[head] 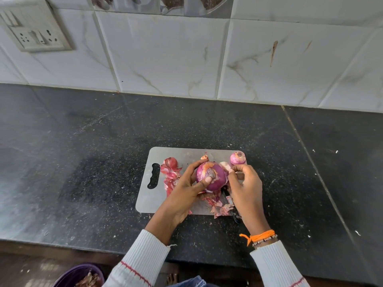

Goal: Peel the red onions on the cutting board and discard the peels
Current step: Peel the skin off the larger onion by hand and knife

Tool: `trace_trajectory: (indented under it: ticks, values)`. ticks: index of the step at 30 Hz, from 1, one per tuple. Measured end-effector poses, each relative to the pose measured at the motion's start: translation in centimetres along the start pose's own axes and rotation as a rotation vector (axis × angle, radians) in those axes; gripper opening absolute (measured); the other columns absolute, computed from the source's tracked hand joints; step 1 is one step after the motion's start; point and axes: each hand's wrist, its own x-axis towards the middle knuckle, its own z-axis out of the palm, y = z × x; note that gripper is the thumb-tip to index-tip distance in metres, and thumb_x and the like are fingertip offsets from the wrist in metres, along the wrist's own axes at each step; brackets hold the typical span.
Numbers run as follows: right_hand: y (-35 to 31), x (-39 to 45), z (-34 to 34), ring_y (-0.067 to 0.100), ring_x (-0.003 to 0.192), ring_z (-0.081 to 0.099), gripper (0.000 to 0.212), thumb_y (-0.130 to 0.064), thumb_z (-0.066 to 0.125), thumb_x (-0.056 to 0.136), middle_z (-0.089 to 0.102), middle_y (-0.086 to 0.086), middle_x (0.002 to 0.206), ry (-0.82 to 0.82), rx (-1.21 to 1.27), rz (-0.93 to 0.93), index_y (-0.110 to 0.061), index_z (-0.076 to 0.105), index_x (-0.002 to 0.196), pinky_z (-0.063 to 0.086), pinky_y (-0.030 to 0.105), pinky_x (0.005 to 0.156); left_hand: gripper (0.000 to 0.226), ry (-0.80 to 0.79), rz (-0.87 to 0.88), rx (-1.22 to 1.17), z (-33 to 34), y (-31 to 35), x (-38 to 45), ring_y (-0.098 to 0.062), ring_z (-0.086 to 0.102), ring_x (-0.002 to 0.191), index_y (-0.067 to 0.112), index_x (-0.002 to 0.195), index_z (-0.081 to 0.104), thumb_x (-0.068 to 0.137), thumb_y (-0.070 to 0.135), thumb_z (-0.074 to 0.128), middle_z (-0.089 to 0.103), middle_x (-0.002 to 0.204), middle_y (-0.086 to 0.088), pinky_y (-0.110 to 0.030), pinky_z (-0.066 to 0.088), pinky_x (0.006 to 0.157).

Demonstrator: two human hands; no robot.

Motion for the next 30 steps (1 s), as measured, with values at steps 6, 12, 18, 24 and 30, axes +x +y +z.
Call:
trace_trajectory:
  ticks: [6, 12, 18, 24, 30]
  values:
    - [0.2, -0.1, 0.6, 0.014, 0.084, 0.069, 0.008, -0.015, 0.054, 0.092, 0.068, 0.009, 0.096, -0.051, 0.493, 0.353, -0.012, 0.062, 0.094, 0.058, 0.031, 0.071, 0.041, 0.026, -0.008, -0.069, -0.1, 0.0, 0.1, -0.023, 0.061, 0.104, 0.024, 0.120, 0.052, 0.087, 0.002, 0.056, 0.057, 0.119, -0.008, -0.026, 0.057, 0.074]
    - [0.1, -0.3, 0.9, 0.017, 0.086, 0.068, 0.011, -0.026, 0.071, 0.080, 0.070, 0.003, 0.088, -0.132, 0.306, 0.170, -0.022, 0.065, 0.088, 0.058, 0.035, 0.071, 0.051, 0.105, 0.005, 0.000, 0.2, -0.1, 0.5, -0.015, 0.064, 0.092, 0.021, 0.120, 0.049, 0.075, 0.006, 0.069, 0.060, 0.108, -0.003, -0.025, 0.056, 0.075]
    - [0.7, 0.1, 1.0, 0.025, 0.081, 0.070, 0.005, -0.013, 0.063, 0.087, 0.069, 0.013, 0.086, -0.085, 0.362, 0.203, -0.010, 0.063, 0.090, 0.059, 0.039, 0.070, 0.035, 0.165, -0.006, -0.018, 0.0, 0.1, 0.4, -0.016, 0.064, 0.088, 0.022, 0.114, 0.051, 0.084, 0.009, 0.063, 0.060, 0.104, -0.004, -0.019, 0.053, 0.062]
    - [0.0, 0.4, 1.0, 0.018, 0.081, 0.068, 0.029, -0.045, 0.052, 0.089, 0.070, 0.006, 0.087, -0.266, 0.288, 0.336, -0.018, 0.062, 0.091, 0.058, 0.038, 0.073, 0.038, 0.086, 0.070, 0.180, -0.2, 0.3, 0.4, -0.019, 0.064, 0.098, 0.019, 0.121, 0.048, 0.087, 0.008, 0.061, 0.058, 0.114, -0.010, -0.021, 0.053, 0.072]
    - [-0.4, 0.0, 1.1, 0.025, 0.083, 0.067, 0.019, -0.023, 0.056, 0.091, 0.068, 0.017, 0.091, -0.278, 0.410, 0.311, -0.005, 0.063, 0.091, 0.056, 0.043, 0.075, 0.038, 0.052, 0.016, 0.153, 0.0, 0.3, 0.3, -0.016, 0.063, 0.094, 0.022, 0.126, 0.047, 0.091, 0.009, 0.055, 0.057, 0.116, -0.007, -0.015, 0.050, 0.064]
